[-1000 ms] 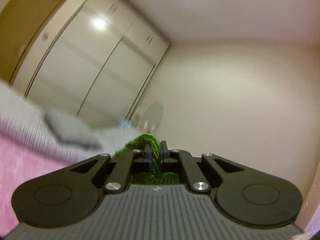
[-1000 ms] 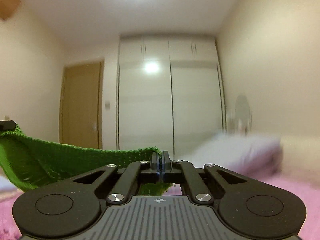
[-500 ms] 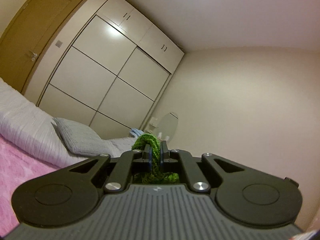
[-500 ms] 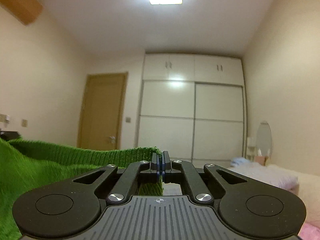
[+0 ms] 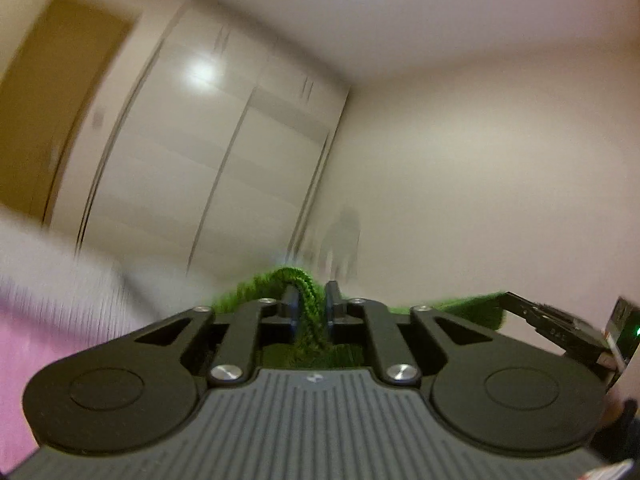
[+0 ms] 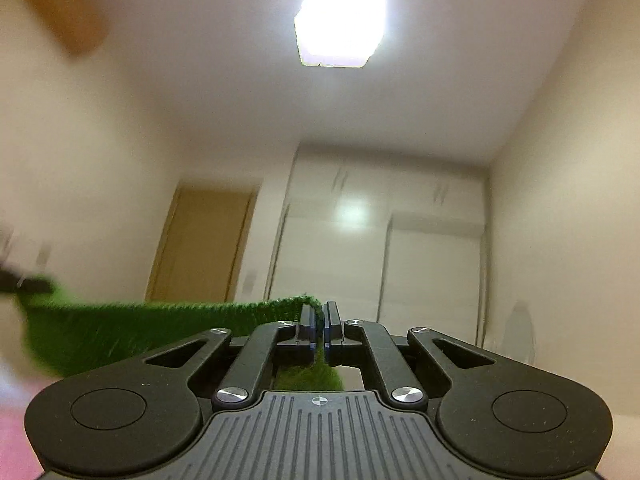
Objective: Fold clothes
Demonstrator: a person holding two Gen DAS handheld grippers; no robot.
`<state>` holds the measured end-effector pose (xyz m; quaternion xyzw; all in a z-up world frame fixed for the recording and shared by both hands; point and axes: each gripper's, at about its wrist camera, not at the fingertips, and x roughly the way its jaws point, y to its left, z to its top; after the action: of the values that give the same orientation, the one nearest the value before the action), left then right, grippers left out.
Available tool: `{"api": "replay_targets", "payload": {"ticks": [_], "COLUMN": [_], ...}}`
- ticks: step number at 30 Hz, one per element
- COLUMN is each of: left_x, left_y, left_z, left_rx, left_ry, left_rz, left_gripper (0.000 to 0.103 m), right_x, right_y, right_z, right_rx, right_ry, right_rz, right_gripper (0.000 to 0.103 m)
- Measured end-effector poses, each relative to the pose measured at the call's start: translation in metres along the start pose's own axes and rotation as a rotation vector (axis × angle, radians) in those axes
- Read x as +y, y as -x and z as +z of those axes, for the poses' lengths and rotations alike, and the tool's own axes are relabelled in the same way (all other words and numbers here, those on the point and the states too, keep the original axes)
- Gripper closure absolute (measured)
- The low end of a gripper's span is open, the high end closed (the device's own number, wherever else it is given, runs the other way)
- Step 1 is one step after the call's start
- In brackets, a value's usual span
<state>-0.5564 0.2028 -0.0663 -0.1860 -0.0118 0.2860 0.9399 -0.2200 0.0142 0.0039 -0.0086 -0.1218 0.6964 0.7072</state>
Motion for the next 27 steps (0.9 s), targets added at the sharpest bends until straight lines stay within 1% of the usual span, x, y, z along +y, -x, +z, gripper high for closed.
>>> {"api": "replay_targets", "payload": {"ticks": [1, 3, 4, 6, 8, 9, 11, 14, 16, 18, 20, 21, 22, 23, 24, 27], "left_x": [0.003, 0.014, 0.021, 0.035, 0.05, 0.054, 0.058, 0.05, 0.048, 0.048, 0.053, 0.053, 0.054, 0.054, 0.053, 0.054], "left_y": [0.003, 0.016, 0.024, 0.041, 0.057, 0.061, 0.059, 0.041, 0.026, 0.01, -0.01, -0.018, -0.026, -0.032, -0.035, -0.047], "left_z": [-0.016, -0.066, -0.089, -0.131, -0.166, -0.174, -0.19, -0.204, -0.209, -0.213, -0.219, -0.224, -0.229, -0.233, -0.236, -0.244], "left_rx": [0.045, 0.174, 0.228, 0.308, 0.379, 0.403, 0.457, 0.501, 0.513, 0.519, 0.52, 0.52, 0.521, 0.525, 0.535, 0.562], "left_ry": [0.001, 0.047, 0.089, 0.19, 0.277, 0.291, 0.304, 0.293, 0.297, 0.311, 0.325, 0.313, 0.301, 0.284, 0.271, 0.251], "left_rz": [0.012, 0.077, 0.118, 0.196, 0.273, 0.299, 0.331, 0.365, 0.384, 0.402, 0.414, 0.416, 0.417, 0.417, 0.413, 0.392], "left_gripper": [0.092, 0.091, 0.09, 0.088, 0.086, 0.084, 0.078, 0.073, 0.071, 0.07, 0.07, 0.07, 0.07, 0.07, 0.07, 0.07], "right_x": [0.006, 0.018, 0.023, 0.026, 0.024, 0.025, 0.023, 0.011, -0.004, -0.01, -0.013, -0.013, -0.012, -0.007, 0.0, 0.028], "right_y": [0.012, 0.035, 0.044, 0.061, 0.077, 0.08, 0.066, 0.05, 0.037, 0.03, 0.023, 0.018, 0.014, 0.009, 0.003, -0.009], "right_z": [-0.018, -0.068, -0.095, -0.148, -0.193, -0.209, -0.236, -0.259, -0.275, -0.285, -0.294, -0.295, -0.299, -0.302, -0.301, -0.31], "right_rx": [0.098, 0.341, 0.43, 0.608, 0.738, 0.776, 0.846, 0.891, 0.896, 0.91, 0.916, 0.916, 0.914, 0.91, 0.909, 0.886], "right_ry": [0.001, -0.037, -0.082, -0.215, -0.359, -0.407, -0.474, -0.579, -0.668, -0.749, -0.774, -0.759, -0.719, -0.648, -0.533, -0.201], "right_rz": [0.045, 0.141, 0.155, 0.137, 0.085, 0.061, 0.037, 0.049, 0.046, 0.037, 0.027, 0.023, 0.019, 0.017, 0.018, 0.065], "right_gripper": [0.101, 0.101, 0.101, 0.1, 0.099, 0.099, 0.099, 0.099, 0.099, 0.099, 0.099, 0.099, 0.099, 0.098, 0.098, 0.098]}}
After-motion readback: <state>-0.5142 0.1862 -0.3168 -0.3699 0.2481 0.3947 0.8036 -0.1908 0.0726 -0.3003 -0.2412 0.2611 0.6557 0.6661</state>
